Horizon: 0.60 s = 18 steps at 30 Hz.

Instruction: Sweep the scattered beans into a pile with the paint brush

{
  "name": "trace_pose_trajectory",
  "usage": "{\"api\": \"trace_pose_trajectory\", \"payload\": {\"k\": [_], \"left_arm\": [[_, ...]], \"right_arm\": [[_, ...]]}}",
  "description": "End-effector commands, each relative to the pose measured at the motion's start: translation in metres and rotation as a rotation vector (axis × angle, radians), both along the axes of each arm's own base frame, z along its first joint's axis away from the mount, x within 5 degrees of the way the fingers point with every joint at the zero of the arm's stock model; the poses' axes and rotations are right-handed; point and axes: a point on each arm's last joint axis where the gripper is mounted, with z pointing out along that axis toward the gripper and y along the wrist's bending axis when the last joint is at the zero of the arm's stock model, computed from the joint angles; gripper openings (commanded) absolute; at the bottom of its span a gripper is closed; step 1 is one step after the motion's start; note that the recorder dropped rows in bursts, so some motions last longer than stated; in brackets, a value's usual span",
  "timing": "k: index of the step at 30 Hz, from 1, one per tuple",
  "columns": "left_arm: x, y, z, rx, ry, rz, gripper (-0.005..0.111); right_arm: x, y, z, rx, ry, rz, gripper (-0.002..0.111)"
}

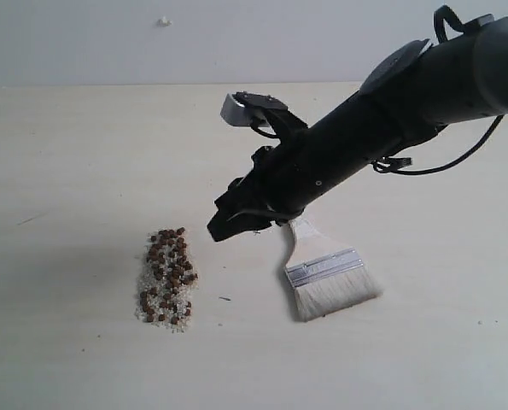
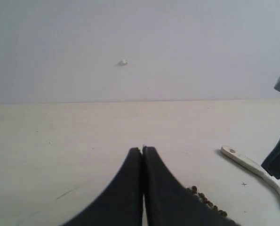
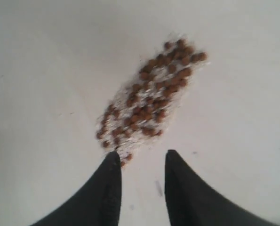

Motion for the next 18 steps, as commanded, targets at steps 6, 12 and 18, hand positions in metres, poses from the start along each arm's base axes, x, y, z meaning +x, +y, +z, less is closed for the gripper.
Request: {"api": "trace_pose_trajectory", "payload": {"k": [6,12,18], "left_arm": [[-0.001,0.000,0.002,-0.020,-0.013,-0.005,0.000],[-0.001,0.000,0.002,-0.020,-0.013,-0.005,0.000],[-0.001,0.000,0.002,-0.020,-0.013,-0.005,0.000]], "right_arm": [[0.006,-0.025,0.035,-0.141,-0.258,-0.237,0.000],[-0.038,-0.072,0.076,-0.087,-0.549,-0.563,0.000],[-0.102,-0.120,0.091,-0.007,-0.683,-0.691,0.000]]}}
